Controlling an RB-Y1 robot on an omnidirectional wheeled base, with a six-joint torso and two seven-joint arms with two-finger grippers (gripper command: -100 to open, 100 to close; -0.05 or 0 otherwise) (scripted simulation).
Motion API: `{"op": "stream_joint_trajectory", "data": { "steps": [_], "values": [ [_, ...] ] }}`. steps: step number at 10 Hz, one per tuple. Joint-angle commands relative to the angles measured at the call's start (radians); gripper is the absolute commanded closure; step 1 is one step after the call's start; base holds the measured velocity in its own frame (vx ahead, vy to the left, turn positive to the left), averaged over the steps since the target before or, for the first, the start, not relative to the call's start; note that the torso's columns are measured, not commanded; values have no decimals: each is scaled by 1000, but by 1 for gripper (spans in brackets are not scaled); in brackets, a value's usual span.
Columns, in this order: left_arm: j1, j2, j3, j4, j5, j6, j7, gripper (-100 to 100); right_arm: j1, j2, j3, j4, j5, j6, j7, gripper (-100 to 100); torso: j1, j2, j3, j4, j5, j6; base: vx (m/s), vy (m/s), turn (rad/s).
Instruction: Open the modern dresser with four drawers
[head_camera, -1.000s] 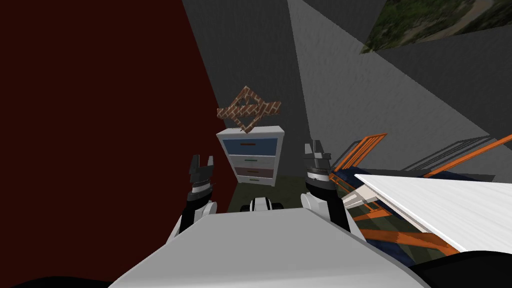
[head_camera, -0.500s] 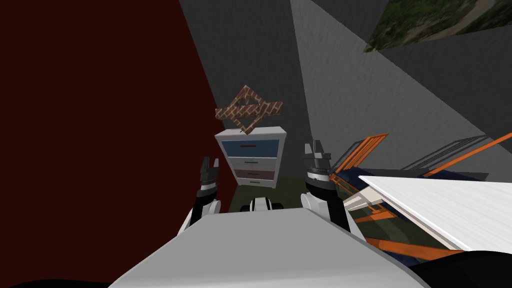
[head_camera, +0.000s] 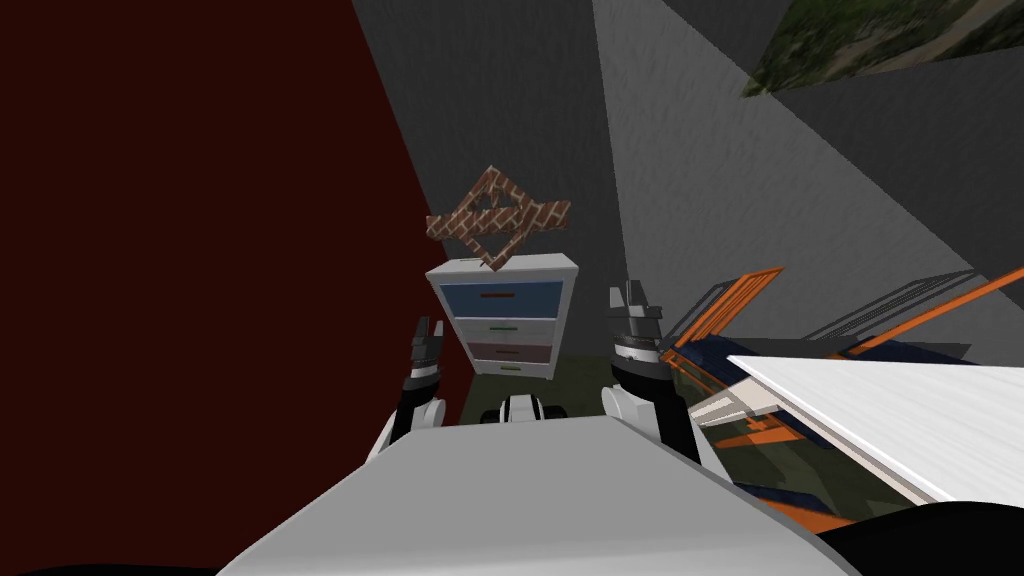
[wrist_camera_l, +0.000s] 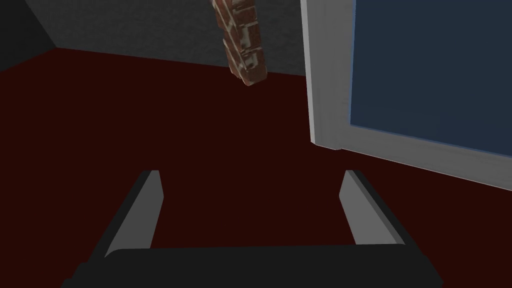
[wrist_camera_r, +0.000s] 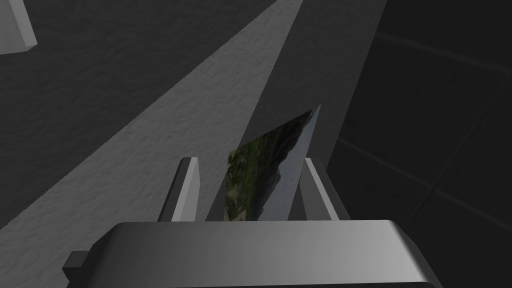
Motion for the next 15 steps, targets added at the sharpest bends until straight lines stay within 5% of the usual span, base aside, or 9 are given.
{"op": "stream_joint_trajectory", "data": {
  "steps": [1,15],
  "values": [
    [-20,-3,-11,67,-6,-15,-14,-100,0,0,0,0,0,0,0,0,1,-2,-1,-1,0,0,63,28,-21],
    [-116,-3,-55,455,-44,-96,-59,-100,0,0,0,0,0,0,0,0,0,-1,-1,0,0,0,55,11,-28]
  ]
}}
